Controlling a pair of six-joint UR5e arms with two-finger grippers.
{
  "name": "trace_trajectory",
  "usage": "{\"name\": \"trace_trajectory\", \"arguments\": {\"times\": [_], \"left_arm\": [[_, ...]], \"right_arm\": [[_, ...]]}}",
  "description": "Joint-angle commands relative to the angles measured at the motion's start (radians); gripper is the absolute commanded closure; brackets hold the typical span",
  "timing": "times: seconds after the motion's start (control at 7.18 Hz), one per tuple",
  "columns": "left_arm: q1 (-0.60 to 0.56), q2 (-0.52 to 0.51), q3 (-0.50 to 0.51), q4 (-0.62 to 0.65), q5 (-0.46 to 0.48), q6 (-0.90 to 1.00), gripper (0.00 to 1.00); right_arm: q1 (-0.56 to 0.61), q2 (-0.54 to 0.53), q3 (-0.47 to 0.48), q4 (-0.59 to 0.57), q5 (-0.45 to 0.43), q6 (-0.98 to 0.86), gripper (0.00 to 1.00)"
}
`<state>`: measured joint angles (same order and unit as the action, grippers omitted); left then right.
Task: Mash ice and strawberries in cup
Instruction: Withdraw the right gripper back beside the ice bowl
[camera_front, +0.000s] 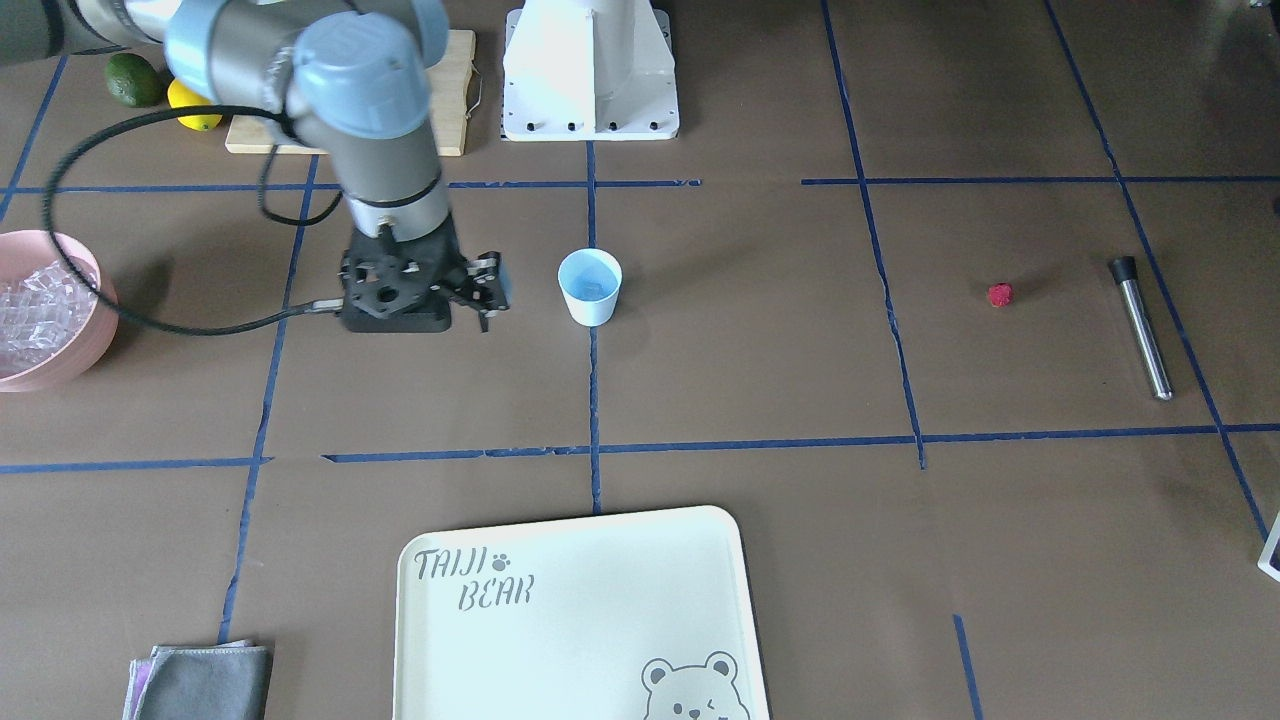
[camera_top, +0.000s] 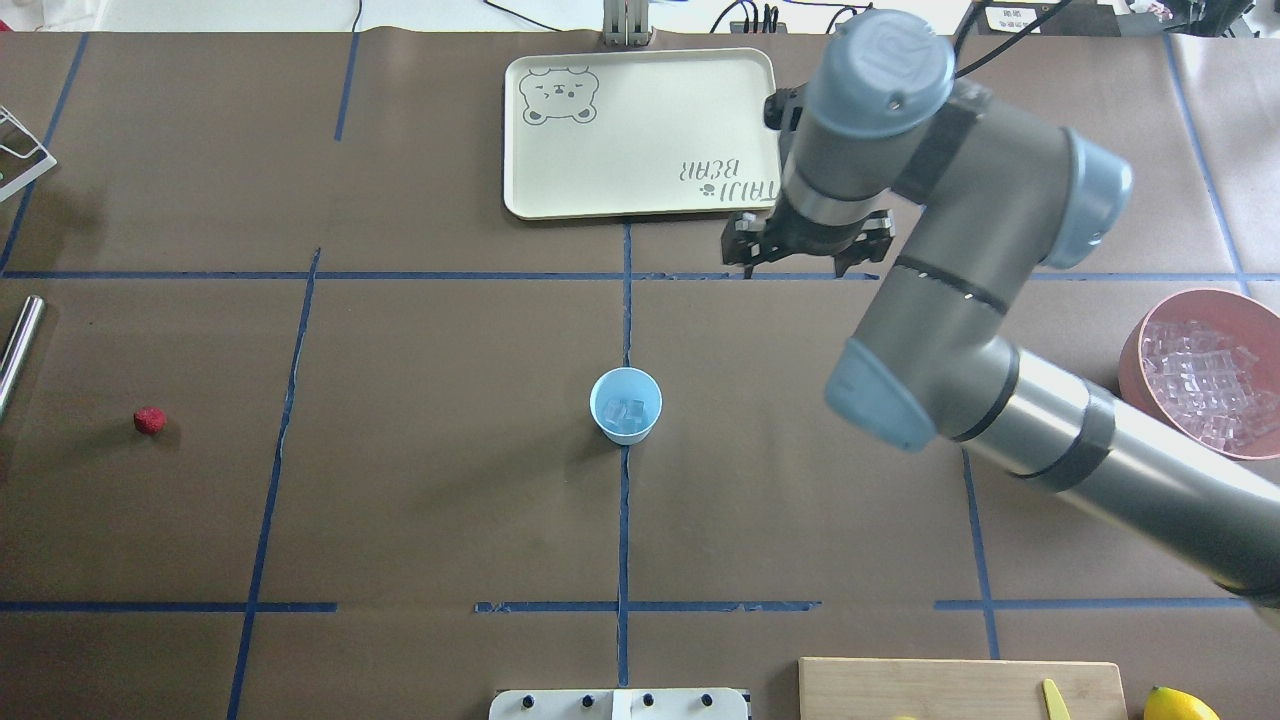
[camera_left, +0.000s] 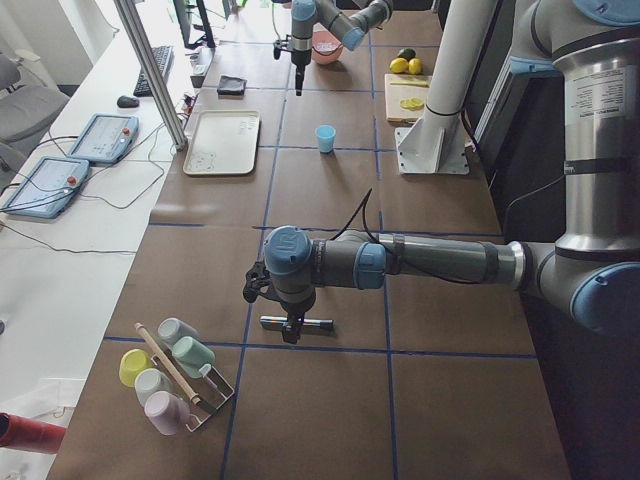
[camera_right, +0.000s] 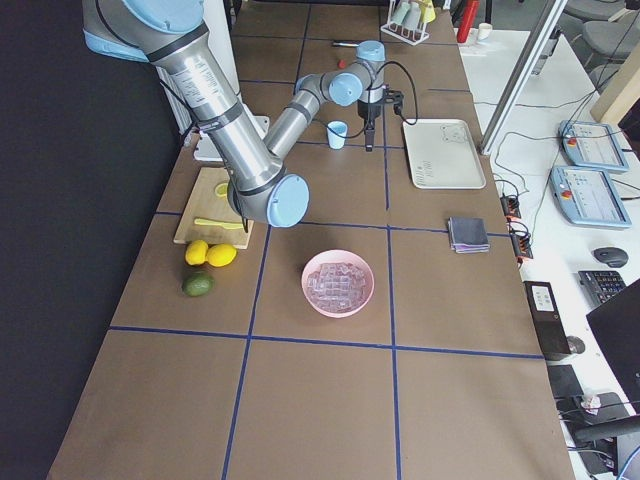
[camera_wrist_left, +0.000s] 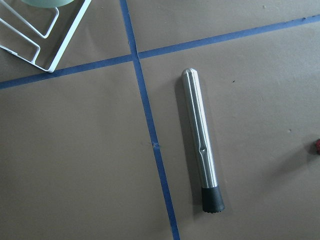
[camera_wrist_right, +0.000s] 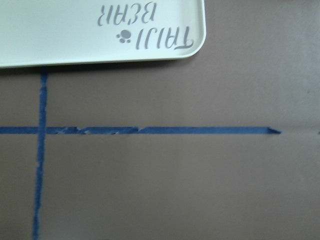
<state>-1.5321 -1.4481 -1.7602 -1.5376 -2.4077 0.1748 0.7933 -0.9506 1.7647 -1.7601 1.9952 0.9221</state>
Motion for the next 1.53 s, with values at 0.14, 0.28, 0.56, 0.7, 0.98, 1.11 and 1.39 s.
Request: {"name": "trace_trajectory", "arguments": {"times": [0.14, 0.28, 0.56, 0.7, 0.98, 1.11, 1.39], "left_arm": [[0.003, -0.034, 0.004, 0.017, 0.001, -0.003, 0.0], [0.003, -0.029, 0.005, 0.017, 0.001, -0.004, 0.0], [0.001, -0.028, 0.005, 0.016, 0.001, -0.005, 0.0], [0.001, -0.032, 0.007, 0.014, 0.001, -0.008, 0.0], [0.0, -0.061, 0.004, -0.012, -0.002, -0.014, 0.0], [0.004, -0.121, 0.022, -0.06, -0.001, -0.023, 0.0], [0.036, -0.196, -0.001, -0.056, -0.002, -0.226, 0.0]], "right_arm": [[0.332, -0.283, 0.039, 0.007, 0.192, -0.586, 0.0], [0.403, -0.359, 0.047, 0.007, 0.197, -0.724, 0.0], [0.551, -0.509, 0.05, 0.007, 0.27, -0.99, 0.0], [0.637, -0.59, 0.047, 0.007, 0.284, -1.12, 0.0], [0.748, -0.719, 0.044, 0.007, 0.283, -1.189, 0.0], [0.776, -0.749, 0.047, 0.007, 0.292, -1.18, 0.0], [0.779, -0.754, 0.044, 0.007, 0.326, -1.177, 0.0]]}}
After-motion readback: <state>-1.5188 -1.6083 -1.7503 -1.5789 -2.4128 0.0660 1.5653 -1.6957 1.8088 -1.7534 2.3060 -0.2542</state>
